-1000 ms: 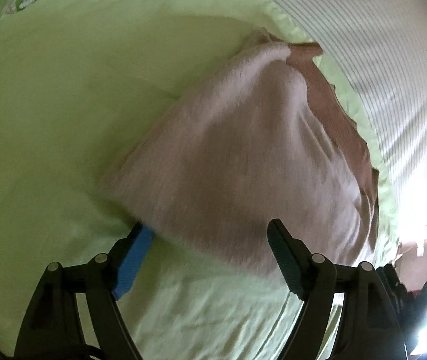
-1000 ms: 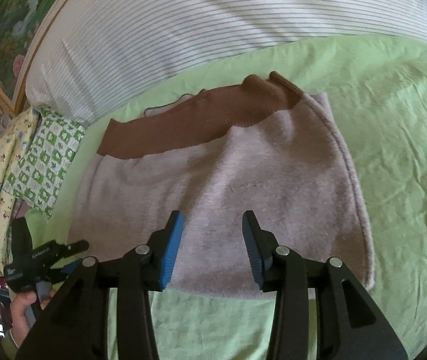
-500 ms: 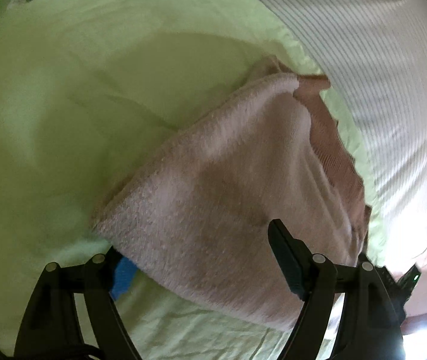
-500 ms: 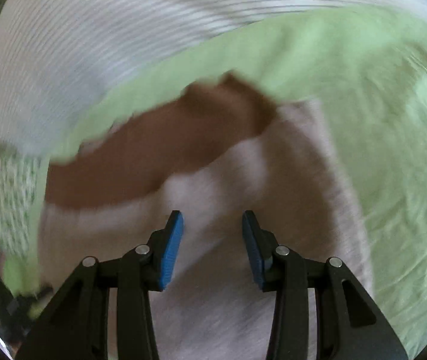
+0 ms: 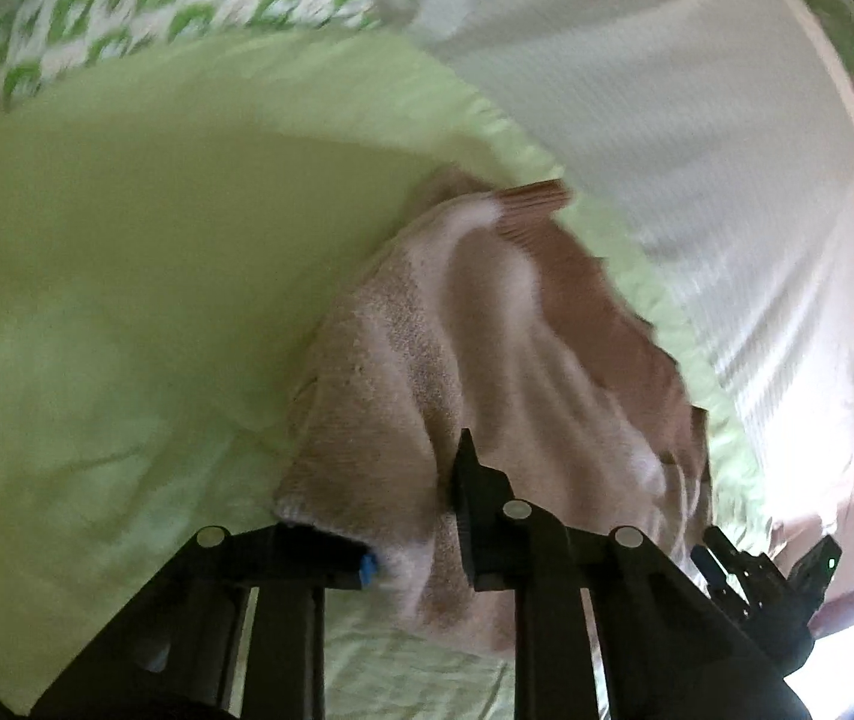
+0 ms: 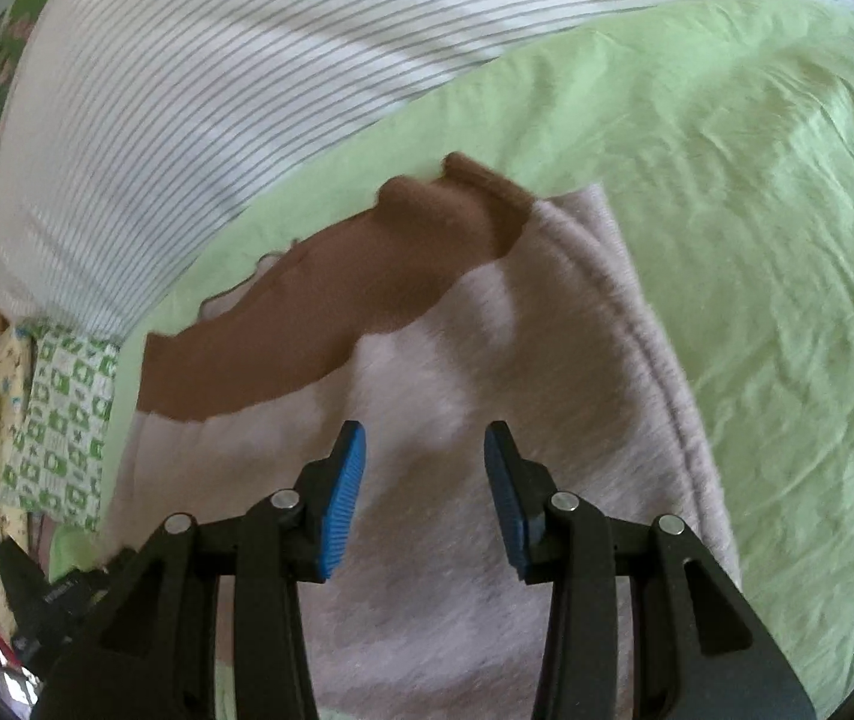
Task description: Fold small clothes
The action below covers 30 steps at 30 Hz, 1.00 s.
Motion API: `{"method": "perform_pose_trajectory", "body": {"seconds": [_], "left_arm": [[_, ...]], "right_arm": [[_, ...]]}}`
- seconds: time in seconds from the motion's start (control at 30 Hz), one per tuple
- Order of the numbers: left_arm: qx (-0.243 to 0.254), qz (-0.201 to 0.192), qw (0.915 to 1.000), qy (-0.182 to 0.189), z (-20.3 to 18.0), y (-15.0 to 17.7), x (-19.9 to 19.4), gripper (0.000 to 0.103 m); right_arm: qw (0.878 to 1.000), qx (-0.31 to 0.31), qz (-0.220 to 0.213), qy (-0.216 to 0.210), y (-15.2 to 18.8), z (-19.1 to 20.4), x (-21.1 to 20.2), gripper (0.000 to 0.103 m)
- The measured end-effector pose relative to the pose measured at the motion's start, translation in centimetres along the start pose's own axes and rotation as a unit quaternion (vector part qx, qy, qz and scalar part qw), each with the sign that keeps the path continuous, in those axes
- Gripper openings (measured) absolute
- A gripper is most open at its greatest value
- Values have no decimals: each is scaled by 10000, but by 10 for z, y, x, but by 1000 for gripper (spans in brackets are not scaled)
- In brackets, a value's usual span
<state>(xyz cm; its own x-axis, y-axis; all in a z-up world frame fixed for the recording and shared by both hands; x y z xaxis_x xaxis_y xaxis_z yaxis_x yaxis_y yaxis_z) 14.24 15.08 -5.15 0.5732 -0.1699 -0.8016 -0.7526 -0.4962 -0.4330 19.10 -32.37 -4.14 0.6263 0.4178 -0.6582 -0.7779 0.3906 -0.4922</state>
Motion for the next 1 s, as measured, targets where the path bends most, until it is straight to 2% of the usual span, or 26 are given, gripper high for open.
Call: {"method": "perform_pose_trajectory", "body": {"seconds": [0.07, 0.1, 0.17, 0.27, 0.33, 0.43, 0.53, 0.67, 0.73, 0.83, 0.87, 0.9, 0.97, 1.0], "left_arm": [[274, -164, 9993, 203, -18, -3, -15, 16], [462, -241, 9978, 401, -31, -3, -23, 12], [899, -371, 9924, 749, -61, -3, -38, 10], [1658, -460, 9776, 1214, -119, 9, -51, 9], [2200, -398, 9628, 1519, -161, 26, -49, 8], [2747, -209, 9453, 1746, -201, 53, -36, 7], [3397, 130, 9236, 1773, -237, 94, -7, 7], [3965, 365, 9070, 1373, -247, 129, 24, 9], [4016, 488, 9048, 1328, -242, 135, 30, 11], [3945, 596, 9060, 1412, -226, 132, 23, 23], [3918, 597, 9070, 1428, -218, 129, 17, 34], [3916, 552, 9082, 1367, -215, 128, 13, 50], [3906, 362, 9126, 1155, -198, 128, 2, 64], [3858, 309, 9157, 1080, -188, 126, -3, 64]], "right_arm": [[10000, -15, -28, -70, 3, 4, -3, 43], [9999, -12, -43, -91, 3, 5, -5, 43], [9998, -16, -89, -174, 3, 6, -11, 43], [9995, 33, -170, -275, -1, 2, -21, 43], [9991, 81, -254, -328, -6, -2, -29, 43], [9981, 67, -423, -434, -14, -11, -48, 43], [9976, 118, -464, -497, -22, -23, -59, 43], [9985, 136, -211, -483, -27, -34, -54, 43], [9987, 108, -38, -488, -28, -35, -45, 43], [9979, 76, 141, -627, -26, -32, -34, 43], [9971, 96, 220, -720, -26, -29, -27, 46], [9963, 107, 295, -802, -27, -27, -21, 52], [9950, 73, 372, -927, -28, -22, -14, 59], [9940, 2, 423, -1013, -30, -17, -7, 60]]}}
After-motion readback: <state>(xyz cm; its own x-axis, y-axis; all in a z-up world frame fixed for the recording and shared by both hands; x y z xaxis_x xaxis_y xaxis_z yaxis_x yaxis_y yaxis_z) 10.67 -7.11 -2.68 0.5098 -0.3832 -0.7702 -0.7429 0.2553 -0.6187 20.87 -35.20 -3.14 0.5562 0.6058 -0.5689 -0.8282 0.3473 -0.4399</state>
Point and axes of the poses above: each gripper's, at about its wrist camera, not at the fingertips, and x roughly the way its jaws point, z to its left, y to its underside, the point moved 1 cm from there along x, roughly the way its jaws point, and after that the axes turned 8 degrees about -y, right-handed, at the moved point
